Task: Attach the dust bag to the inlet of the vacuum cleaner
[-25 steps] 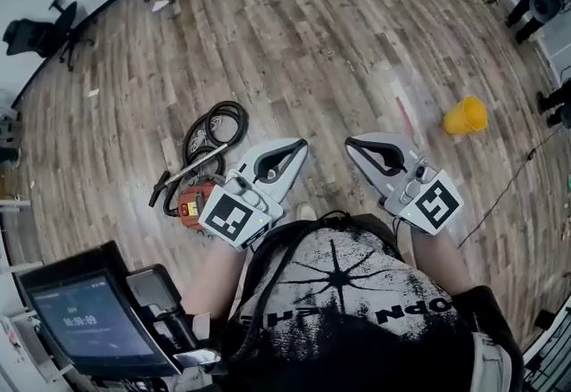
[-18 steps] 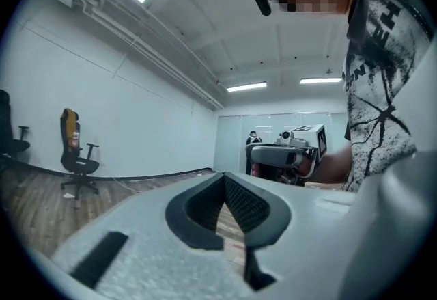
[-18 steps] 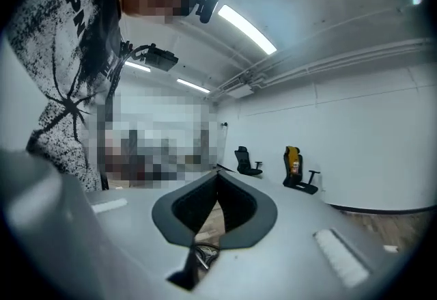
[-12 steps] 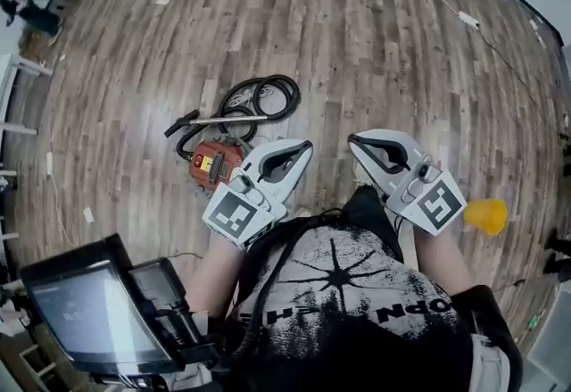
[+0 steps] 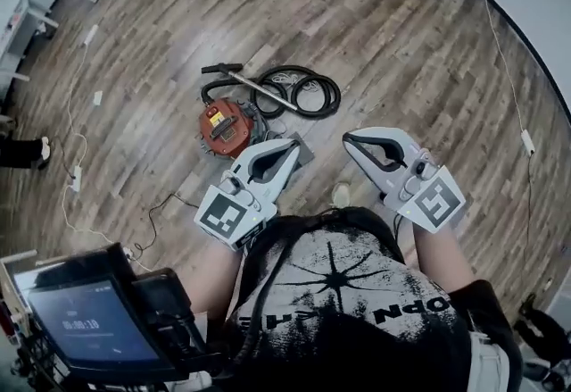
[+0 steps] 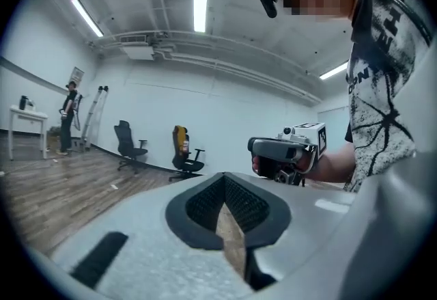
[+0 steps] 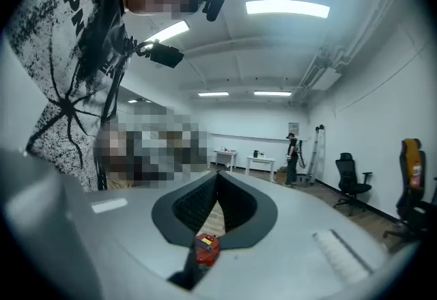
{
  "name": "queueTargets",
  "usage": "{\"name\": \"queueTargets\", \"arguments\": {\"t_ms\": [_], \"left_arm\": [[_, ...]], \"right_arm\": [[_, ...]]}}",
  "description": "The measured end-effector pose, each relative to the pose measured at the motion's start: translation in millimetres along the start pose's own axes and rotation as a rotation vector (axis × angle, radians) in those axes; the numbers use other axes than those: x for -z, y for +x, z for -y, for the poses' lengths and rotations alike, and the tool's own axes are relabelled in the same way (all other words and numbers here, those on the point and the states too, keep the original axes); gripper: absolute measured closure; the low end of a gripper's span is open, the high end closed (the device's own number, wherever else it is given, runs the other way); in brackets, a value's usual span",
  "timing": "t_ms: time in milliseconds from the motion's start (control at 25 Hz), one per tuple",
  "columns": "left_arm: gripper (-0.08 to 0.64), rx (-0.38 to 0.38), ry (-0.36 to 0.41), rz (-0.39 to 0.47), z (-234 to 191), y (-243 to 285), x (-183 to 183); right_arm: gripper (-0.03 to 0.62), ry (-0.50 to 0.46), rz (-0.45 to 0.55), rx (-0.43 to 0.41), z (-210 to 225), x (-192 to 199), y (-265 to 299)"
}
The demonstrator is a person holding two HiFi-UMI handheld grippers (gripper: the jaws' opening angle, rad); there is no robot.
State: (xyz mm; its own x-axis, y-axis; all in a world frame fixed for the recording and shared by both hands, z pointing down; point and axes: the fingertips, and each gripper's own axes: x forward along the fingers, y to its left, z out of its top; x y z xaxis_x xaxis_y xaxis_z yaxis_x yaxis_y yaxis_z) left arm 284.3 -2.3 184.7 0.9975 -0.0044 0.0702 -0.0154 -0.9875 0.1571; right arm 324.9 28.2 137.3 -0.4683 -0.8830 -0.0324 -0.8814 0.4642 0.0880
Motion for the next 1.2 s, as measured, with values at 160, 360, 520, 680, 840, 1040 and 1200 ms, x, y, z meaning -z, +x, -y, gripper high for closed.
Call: {"name": "queueTargets", "arguments": {"t_ms": [160,360,520,680,840,1040,1200], "left_arm": [[0.563,-0.239,-0.012,0.028,1.2,-25.2,4.4],[0.563,-0.448,-0.028,0.013,4.2,-76.0,19.2],[0.563,-0.553,-0.038,0.019,8.1,-115.7,23.8],[0.563,-0.583,-0.028,0.034,9.2,-154.9,20.8],[0.563,-0.579,-0.006,0.055,0.2,-188.4,14.5],[0.563,-0.525,0.045,0.104,8.4,-206.4,14.9],[0.563,-0.510,0.059,0.107,14.9,-215.9,26.0]], "right_arm": [[0.591,0.024,0.014,-0.212,-6.1,10.4,16.6],[0.591,0.041,0.009,-0.437,-48.7,20.4,45.6],[0.591,0.014,0.015,-0.578,-87.7,17.4,73.6],[0.591,0.027,0.035,-0.593,-123.1,6.6,92.4],[0.591,0.014,0.008,-0.594,-152.1,7.1,110.4],[0.591,0.001,0.000,-0.556,-182.5,9.5,112.8],[0.591,-0.009,-0.003,-0.539,-198.4,21.5,108.1]]}}
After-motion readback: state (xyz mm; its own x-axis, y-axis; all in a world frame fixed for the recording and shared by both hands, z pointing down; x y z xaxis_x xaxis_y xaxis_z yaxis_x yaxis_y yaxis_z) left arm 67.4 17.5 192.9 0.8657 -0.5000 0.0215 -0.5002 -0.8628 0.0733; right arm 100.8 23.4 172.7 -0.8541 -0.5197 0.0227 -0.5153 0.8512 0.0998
